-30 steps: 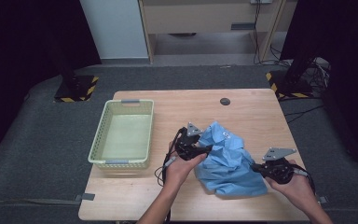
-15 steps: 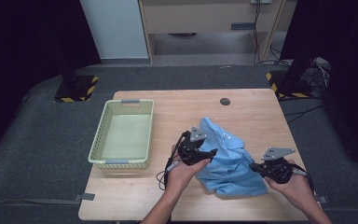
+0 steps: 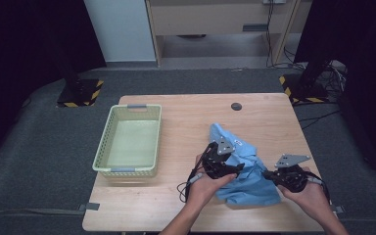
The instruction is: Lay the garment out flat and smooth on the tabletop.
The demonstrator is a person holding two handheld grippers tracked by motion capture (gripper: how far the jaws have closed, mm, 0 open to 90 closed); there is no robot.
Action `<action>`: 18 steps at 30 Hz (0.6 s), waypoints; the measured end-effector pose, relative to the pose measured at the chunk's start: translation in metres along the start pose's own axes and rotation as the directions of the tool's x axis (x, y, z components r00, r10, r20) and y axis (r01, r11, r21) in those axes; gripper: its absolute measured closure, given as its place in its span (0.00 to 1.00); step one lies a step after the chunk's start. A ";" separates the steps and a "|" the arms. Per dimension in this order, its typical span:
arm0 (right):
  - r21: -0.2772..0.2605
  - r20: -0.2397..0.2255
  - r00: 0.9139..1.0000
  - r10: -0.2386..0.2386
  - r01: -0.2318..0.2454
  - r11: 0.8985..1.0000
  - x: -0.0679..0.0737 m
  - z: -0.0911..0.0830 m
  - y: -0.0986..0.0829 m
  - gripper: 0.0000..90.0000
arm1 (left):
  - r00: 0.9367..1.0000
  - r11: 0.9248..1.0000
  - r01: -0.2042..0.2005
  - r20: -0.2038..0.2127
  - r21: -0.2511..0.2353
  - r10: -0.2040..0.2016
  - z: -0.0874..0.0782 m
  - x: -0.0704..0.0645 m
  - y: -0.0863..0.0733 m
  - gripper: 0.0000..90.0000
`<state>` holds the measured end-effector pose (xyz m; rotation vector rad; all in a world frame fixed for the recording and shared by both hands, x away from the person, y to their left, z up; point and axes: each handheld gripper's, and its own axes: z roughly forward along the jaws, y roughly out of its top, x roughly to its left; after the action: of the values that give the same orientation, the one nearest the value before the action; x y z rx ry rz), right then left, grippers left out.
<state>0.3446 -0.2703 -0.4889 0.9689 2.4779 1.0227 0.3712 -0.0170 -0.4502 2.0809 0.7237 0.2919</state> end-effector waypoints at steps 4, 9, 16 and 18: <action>-0.001 0.001 1.000 -0.002 0.002 1.000 -0.001 0.000 0.000 0.99 | 0.999 0.999 -0.033 0.007 0.013 0.032 0.011 -0.005 0.003 0.31; 0.004 -0.003 1.000 0.003 -0.003 1.000 -0.001 0.001 -0.001 0.98 | 0.998 0.998 -0.059 0.006 0.006 0.059 0.022 -0.007 0.008 0.29; 0.005 -0.007 1.000 0.001 -0.001 1.000 0.000 0.002 -0.001 0.97 | 0.997 0.997 -0.071 0.027 0.011 0.071 0.038 -0.007 0.012 0.26; 0.005 -0.008 1.000 0.000 0.000 1.000 0.000 0.002 -0.001 0.97 | 0.996 0.996 -0.079 0.031 0.034 0.078 0.048 -0.006 0.011 0.26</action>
<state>0.3450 -0.2697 -0.4908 0.9682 2.4879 1.0224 0.3928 -0.0572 -0.4688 2.1457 0.6345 0.2935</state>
